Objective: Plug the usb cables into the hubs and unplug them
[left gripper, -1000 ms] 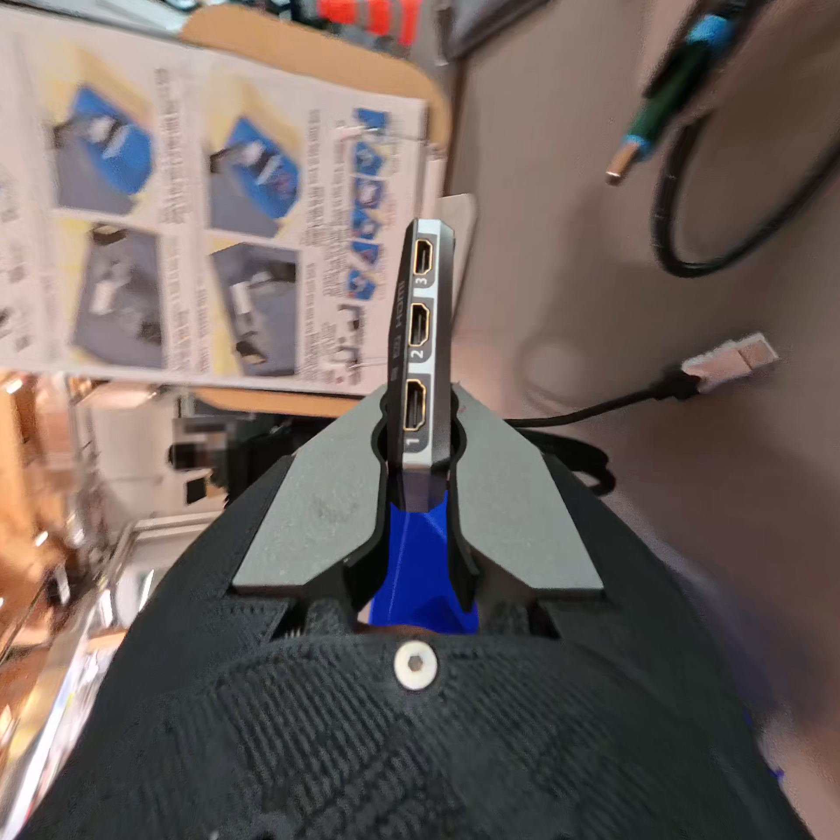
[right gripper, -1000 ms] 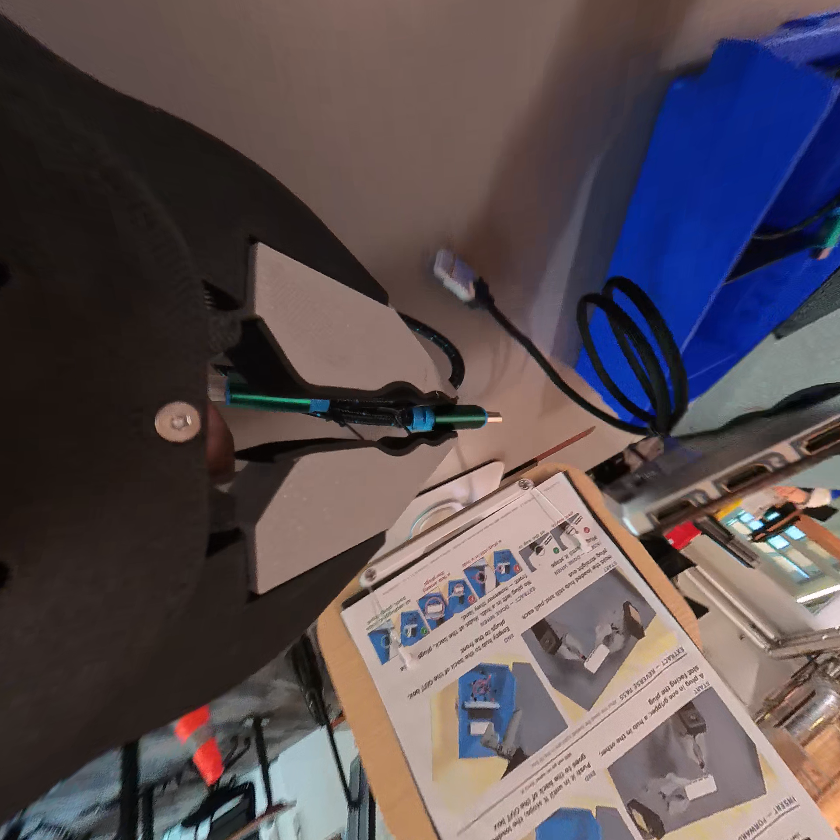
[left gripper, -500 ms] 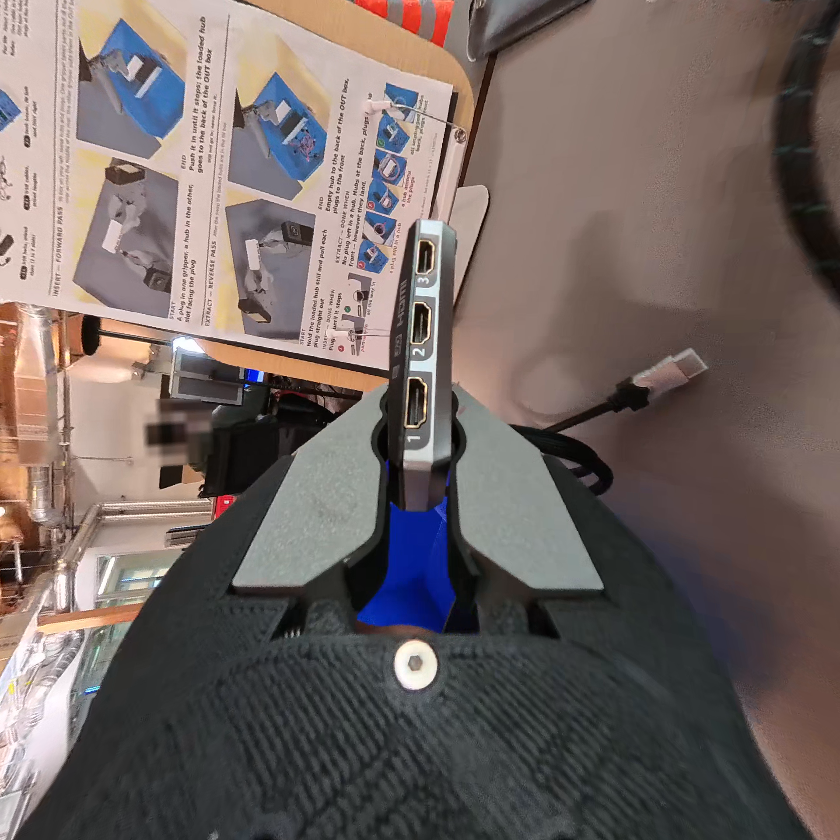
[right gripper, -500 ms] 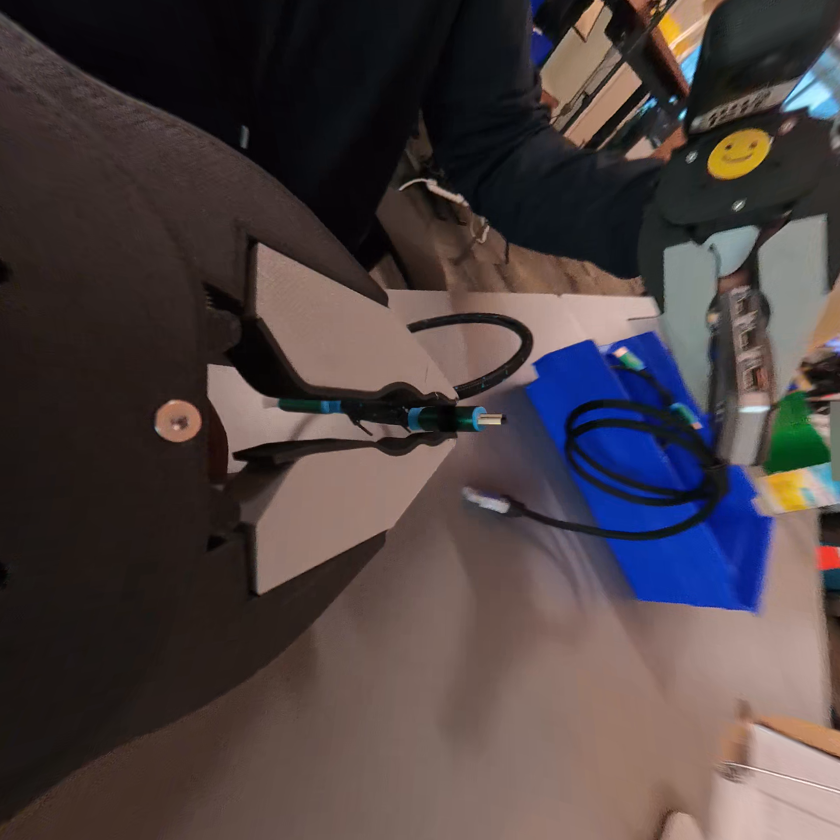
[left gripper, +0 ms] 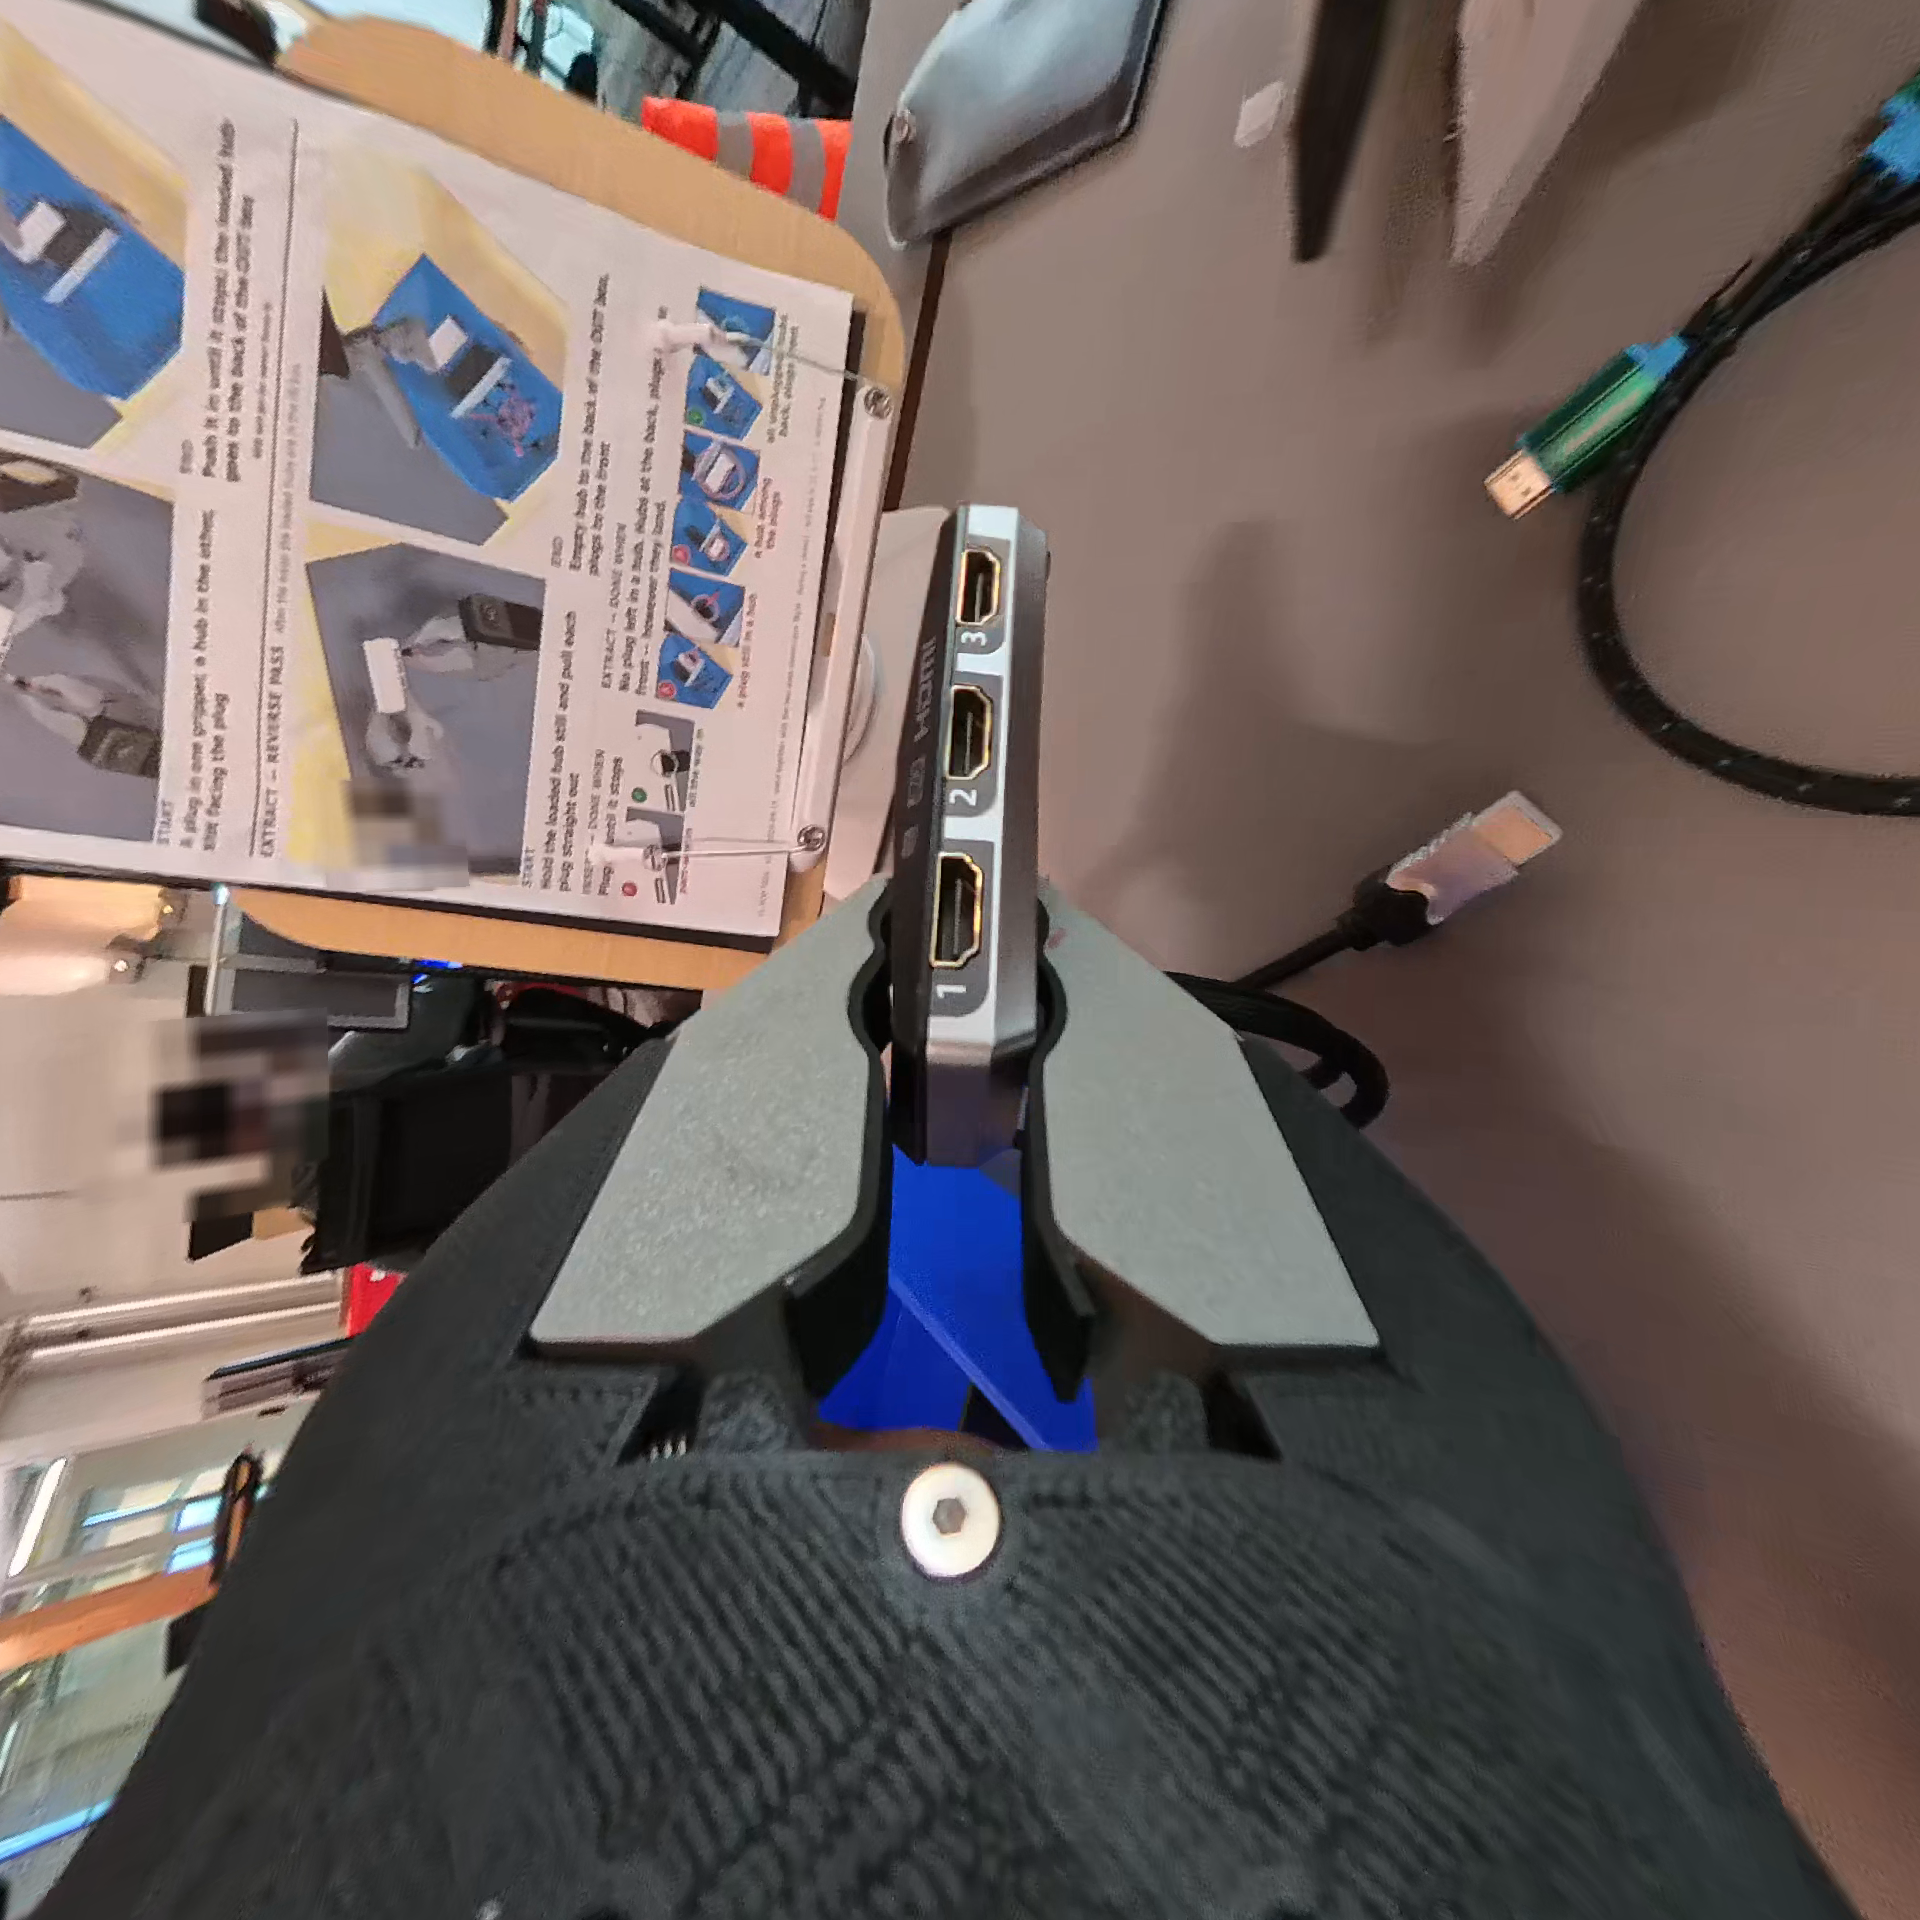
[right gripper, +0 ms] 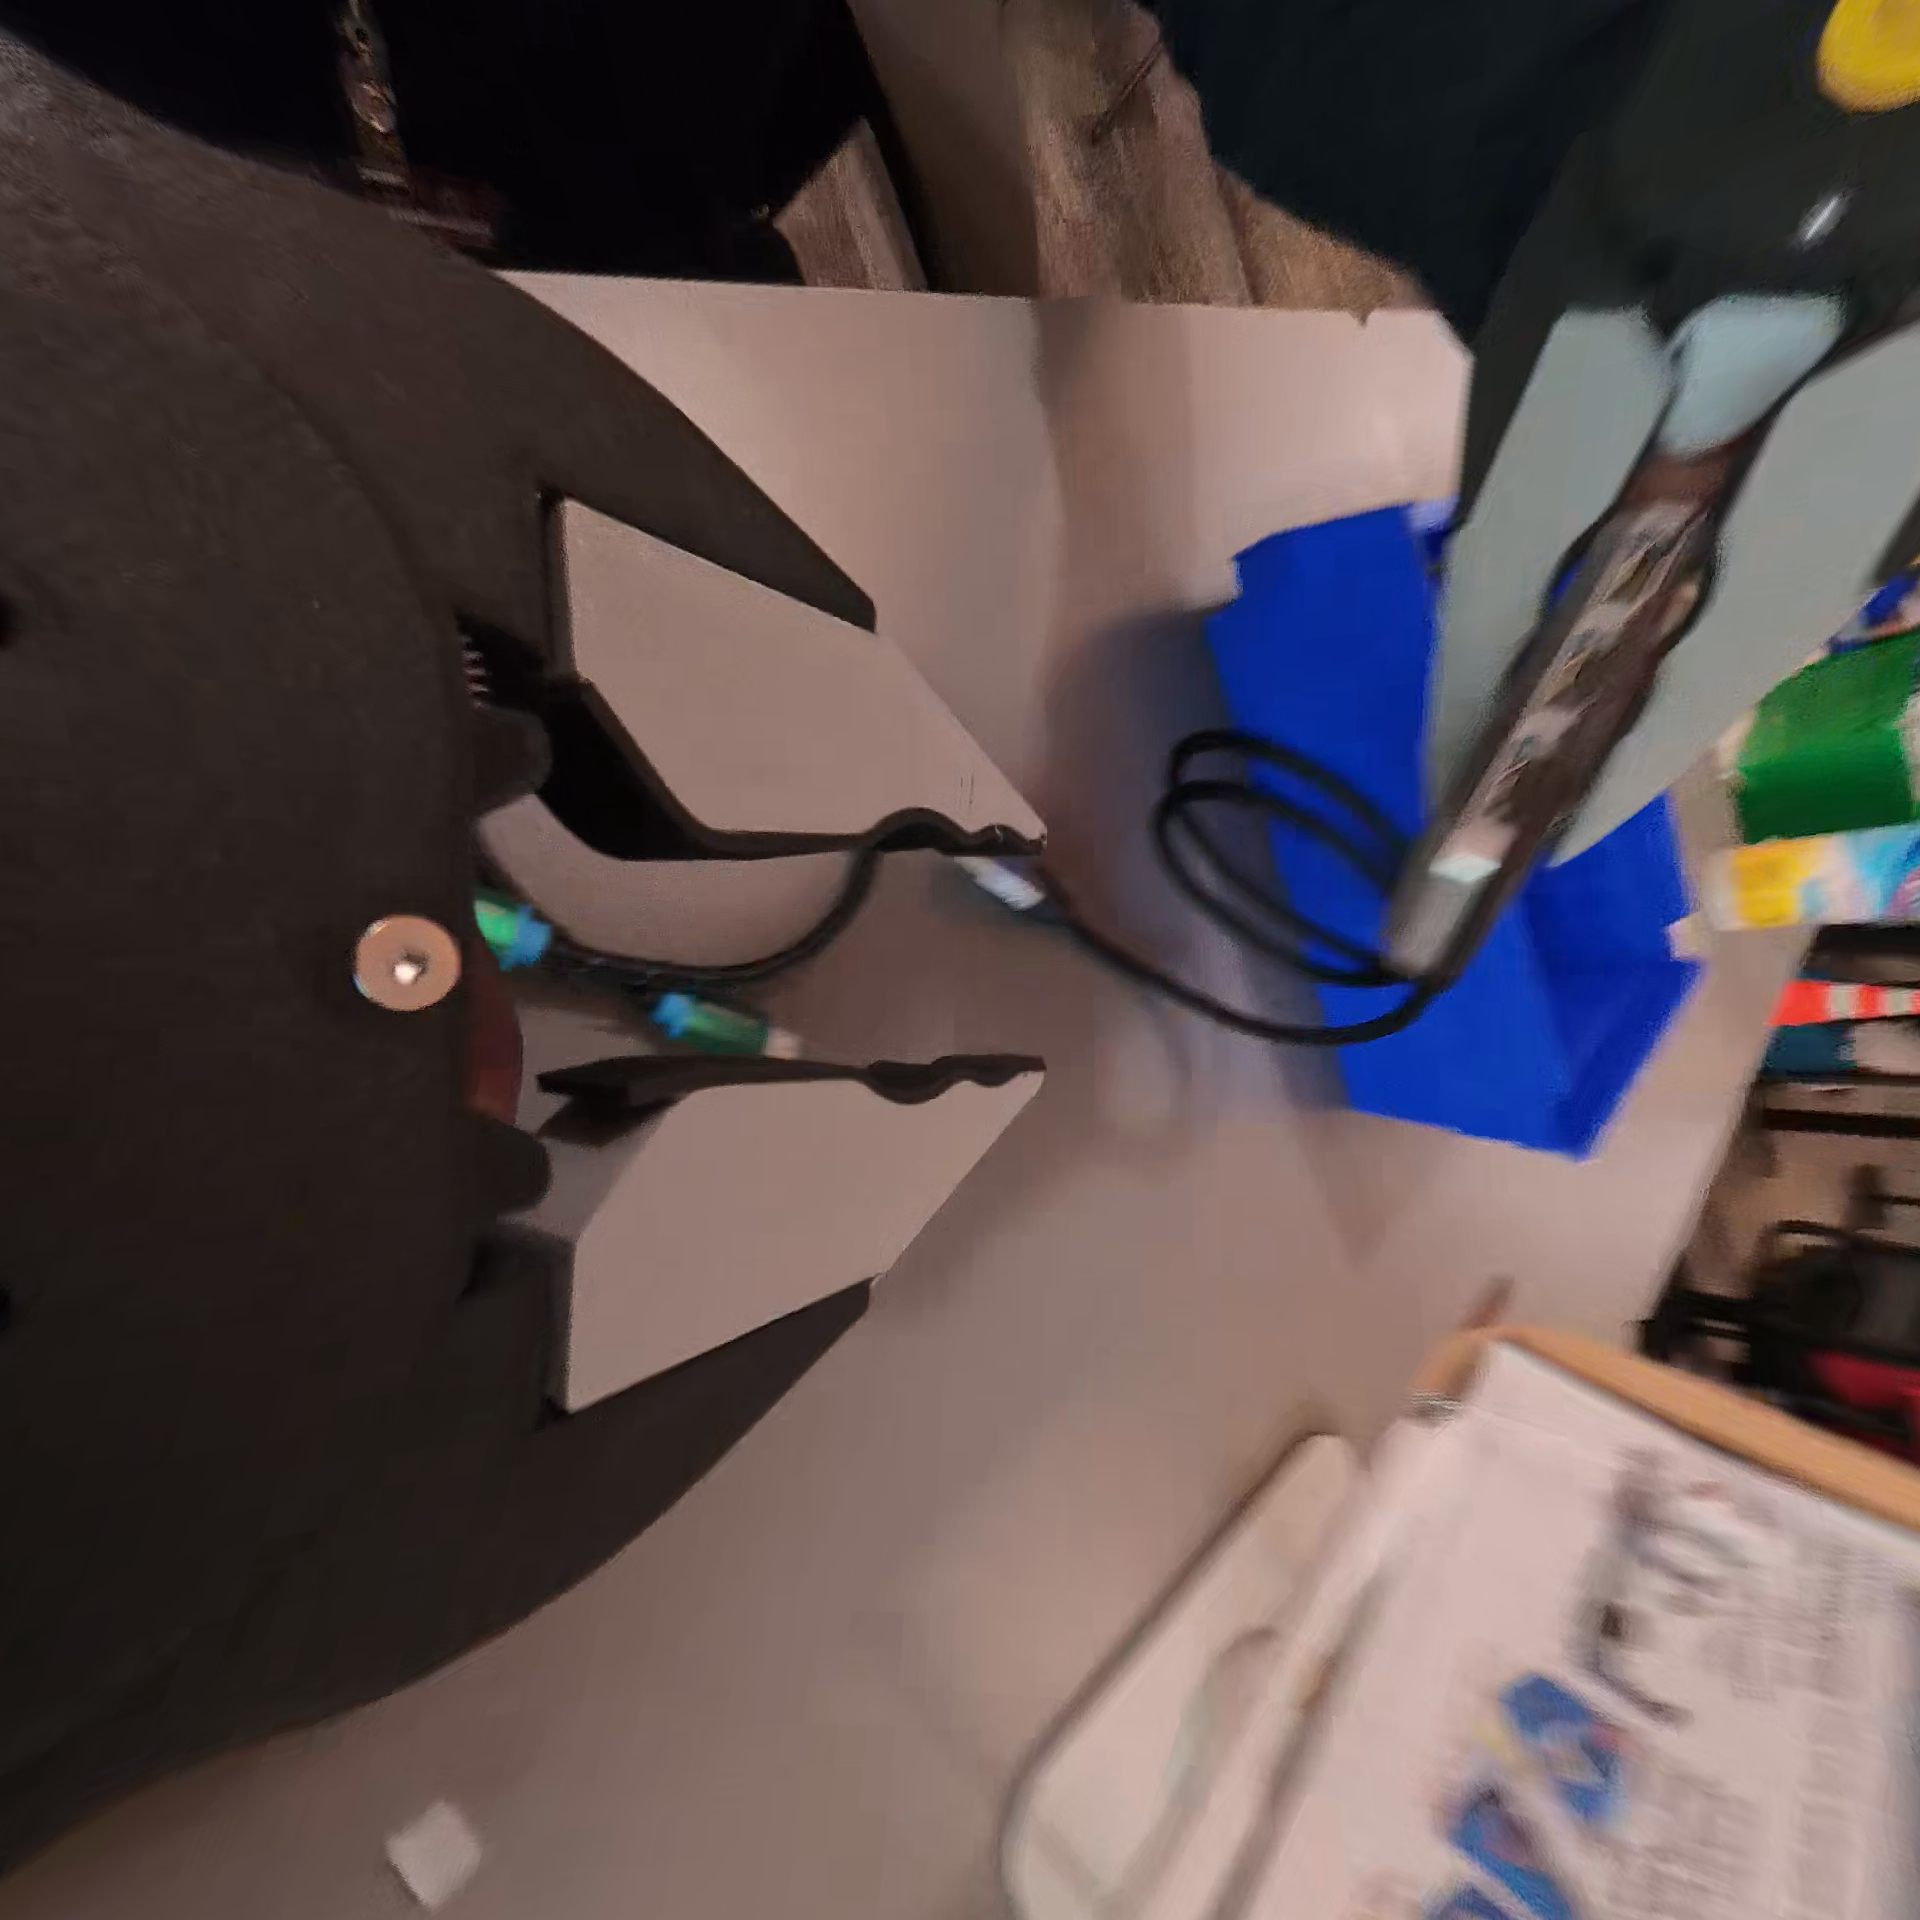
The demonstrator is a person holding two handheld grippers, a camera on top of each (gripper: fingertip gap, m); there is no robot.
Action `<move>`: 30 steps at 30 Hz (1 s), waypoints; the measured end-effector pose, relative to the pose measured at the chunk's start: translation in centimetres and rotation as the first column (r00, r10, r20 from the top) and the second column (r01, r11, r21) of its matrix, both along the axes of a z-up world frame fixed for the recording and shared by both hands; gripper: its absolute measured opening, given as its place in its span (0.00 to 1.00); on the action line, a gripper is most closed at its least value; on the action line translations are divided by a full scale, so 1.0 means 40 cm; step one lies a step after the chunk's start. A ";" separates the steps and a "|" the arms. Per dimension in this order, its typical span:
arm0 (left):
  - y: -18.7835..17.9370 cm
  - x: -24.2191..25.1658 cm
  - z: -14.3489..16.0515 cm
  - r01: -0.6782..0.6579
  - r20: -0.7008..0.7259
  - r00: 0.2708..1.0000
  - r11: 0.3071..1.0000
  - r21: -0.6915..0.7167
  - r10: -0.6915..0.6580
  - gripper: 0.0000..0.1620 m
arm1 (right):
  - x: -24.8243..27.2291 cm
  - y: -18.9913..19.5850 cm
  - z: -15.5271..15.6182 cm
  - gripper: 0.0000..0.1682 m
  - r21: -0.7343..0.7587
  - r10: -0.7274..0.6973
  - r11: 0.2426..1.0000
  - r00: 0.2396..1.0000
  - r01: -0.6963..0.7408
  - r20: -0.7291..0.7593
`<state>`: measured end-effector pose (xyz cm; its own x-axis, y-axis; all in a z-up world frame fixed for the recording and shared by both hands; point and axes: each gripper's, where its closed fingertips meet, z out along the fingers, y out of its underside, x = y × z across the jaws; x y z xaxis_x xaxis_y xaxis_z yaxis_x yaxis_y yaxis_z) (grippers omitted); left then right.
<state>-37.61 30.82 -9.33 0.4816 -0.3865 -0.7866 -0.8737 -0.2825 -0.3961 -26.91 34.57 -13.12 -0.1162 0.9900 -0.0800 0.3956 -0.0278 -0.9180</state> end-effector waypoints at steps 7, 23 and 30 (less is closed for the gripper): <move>-0.013 0.082 0.004 0.110 0.097 0.990 0.993 -0.040 -0.105 0.12 | -0.086 -0.103 0.170 0.43 0.340 0.050 0.940 0.977 0.024 -0.208; -0.105 0.196 0.065 0.272 0.428 0.832 0.931 0.242 -0.354 0.18 | -0.045 -0.204 0.174 0.12 0.538 0.295 0.839 0.900 -0.083 -0.321; -0.133 0.212 0.082 0.289 0.456 0.798 0.914 0.286 -0.395 0.16 | 0.003 -0.193 0.173 0.11 0.532 0.320 0.843 0.870 -0.081 -0.375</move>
<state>-29.11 25.50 -6.05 0.6888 -0.4675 -0.5540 -0.5690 0.1250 -0.8128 -26.79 26.84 -6.20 -0.2201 0.8321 0.5091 -0.0995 0.5000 -0.8603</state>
